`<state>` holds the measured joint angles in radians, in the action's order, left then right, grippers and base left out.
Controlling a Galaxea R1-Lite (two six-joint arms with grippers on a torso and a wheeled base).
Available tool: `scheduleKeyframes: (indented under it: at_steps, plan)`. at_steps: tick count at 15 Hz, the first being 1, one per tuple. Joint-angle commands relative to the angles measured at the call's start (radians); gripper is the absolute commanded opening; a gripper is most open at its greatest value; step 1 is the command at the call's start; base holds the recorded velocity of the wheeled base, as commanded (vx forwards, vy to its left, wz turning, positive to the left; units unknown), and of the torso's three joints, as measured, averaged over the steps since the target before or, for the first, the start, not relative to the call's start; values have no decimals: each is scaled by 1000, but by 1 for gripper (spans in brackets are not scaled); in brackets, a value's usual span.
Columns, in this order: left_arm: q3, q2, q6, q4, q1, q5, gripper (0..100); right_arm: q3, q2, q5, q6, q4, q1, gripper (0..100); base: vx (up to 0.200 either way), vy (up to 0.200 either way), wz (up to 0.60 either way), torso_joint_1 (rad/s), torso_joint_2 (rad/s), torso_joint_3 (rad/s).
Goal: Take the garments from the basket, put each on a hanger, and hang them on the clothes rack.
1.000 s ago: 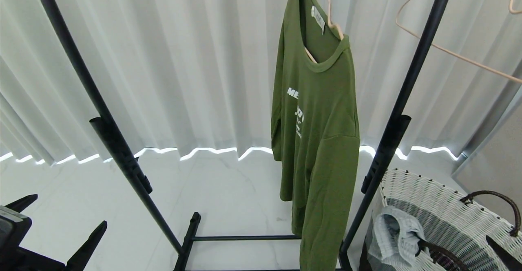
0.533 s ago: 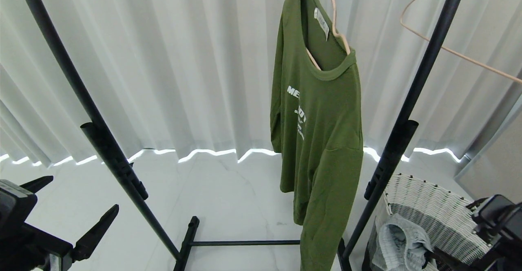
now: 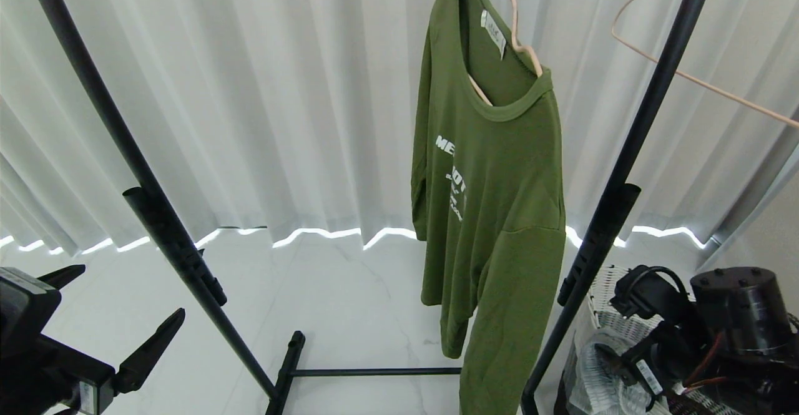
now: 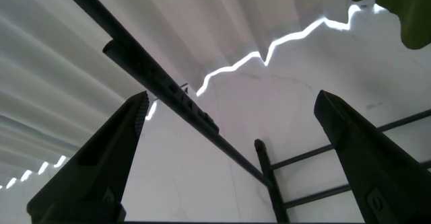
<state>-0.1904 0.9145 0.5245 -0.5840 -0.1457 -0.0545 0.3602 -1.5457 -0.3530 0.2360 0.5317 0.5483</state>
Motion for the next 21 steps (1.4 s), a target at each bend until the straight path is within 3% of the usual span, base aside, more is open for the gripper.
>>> scheduleKeyframes:
  at_steps: [1,4,9,10,15,16,18,21]
  plan:
    - [5,1,0,0,0,-1,100,16,-100,-18,0,2,1,100,0,0,0,0,0,0]
    - [17,-3,0,0,0,-1,100,16,-154,-153,-6,5,-4,100,0,0,0,0,0,0]
    - [9,-8,-1,-2,2,-2,100,32,-189,-225,-17,7,-2,100,0,0,0,0,0,0]
    - [9,-9,-3,0,2,-2,100,31,-194,-238,-17,7,-4,0,0,0,0,0,0,0]
    - [17,-5,-6,-2,3,-2,100,48,-172,-245,-17,21,10,0,0,0,0,0,0,0]
    - [14,-2,-3,-2,8,-2,100,55,-112,-293,-15,31,30,0,0,0,0,0,0,0]
    - [29,-3,2,0,9,-4,100,89,-4,-317,-4,25,48,0,0,0,0,0,0,0]
    - [28,-6,12,0,9,-10,100,135,174,-376,125,27,113,0,0,0,0,0,0,0]
